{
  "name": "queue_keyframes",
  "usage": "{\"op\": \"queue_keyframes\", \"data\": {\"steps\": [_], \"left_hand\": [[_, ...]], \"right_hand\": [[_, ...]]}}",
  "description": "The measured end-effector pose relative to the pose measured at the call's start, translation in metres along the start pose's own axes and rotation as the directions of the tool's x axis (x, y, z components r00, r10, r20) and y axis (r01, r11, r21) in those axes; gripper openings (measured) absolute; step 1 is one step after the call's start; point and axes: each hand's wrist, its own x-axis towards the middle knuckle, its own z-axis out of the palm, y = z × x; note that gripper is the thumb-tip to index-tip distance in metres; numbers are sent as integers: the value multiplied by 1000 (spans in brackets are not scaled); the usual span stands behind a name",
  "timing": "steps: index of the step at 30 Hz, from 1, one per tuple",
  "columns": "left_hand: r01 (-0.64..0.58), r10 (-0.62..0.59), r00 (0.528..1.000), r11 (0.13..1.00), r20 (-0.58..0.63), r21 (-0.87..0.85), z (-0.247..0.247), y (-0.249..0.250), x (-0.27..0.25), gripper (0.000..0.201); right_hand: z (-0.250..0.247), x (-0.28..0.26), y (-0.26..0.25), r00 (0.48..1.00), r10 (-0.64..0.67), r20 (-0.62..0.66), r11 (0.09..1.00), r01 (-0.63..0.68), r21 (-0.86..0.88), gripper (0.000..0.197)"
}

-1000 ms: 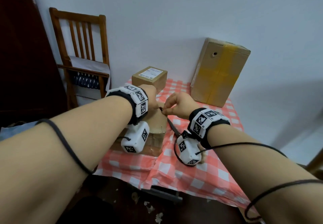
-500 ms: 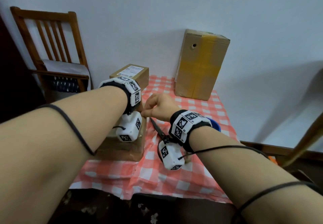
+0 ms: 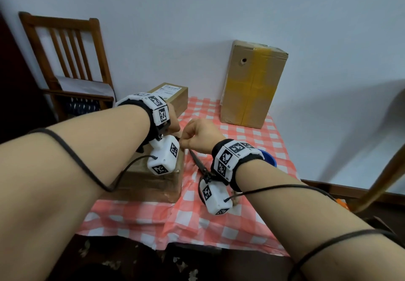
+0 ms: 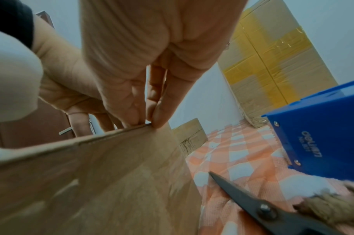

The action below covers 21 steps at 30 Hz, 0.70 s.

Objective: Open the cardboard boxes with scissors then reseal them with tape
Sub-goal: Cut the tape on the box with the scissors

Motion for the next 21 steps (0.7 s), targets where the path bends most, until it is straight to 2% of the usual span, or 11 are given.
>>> {"op": "queue_keyframes", "data": {"steps": [1, 3, 4, 6, 7, 11, 13, 16, 19, 21], "left_hand": [[17, -17, 1000, 1000, 9, 13, -1, -5, -1, 21], [32, -33, 998, 999, -46, -23, -3, -11, -12, 14], [36, -40, 997, 997, -59, -65, -4, -16, -18, 13], [21, -22, 1000, 990, -8, -136, -7, -24, -27, 10], [6, 1, 999, 989, 46, -150, -7, -27, -29, 19], [-69, 89, 977, 992, 193, -110, -5, -39, -42, 85], [-117, 114, 973, 993, 198, 2, -3, -39, -45, 98], [-146, 124, 980, 980, 157, 137, 2, -38, -45, 91], [-171, 154, 981, 974, 120, 147, 6, -39, -47, 82], [-171, 159, 983, 975, 92, 141, 6, -39, -48, 73]], "right_hand": [[-1, 0, -1, 1000, 11, 8, 1000, -11, -6, 4], [-2, 0, -5, 998, 68, 17, 997, -69, 25, 6], [-3, 0, -8, 994, 105, 16, 993, -106, 44, 12], [-6, 5, -14, 986, 169, 7, 984, -169, 58, 28], [-7, 7, -17, 982, 186, 10, 982, -187, 33, 29], [-6, 21, -34, 970, 238, 56, 958, -225, -177, 21], [-7, 28, -47, 953, 282, 106, 927, -243, -284, 18], [-11, 33, -66, 941, 291, 174, 872, -186, -453, 23], [-7, 38, -72, 934, 286, 214, 831, -130, -541, 13], [-5, 40, -77, 928, 321, 192, 782, -145, -606, 17]]}}
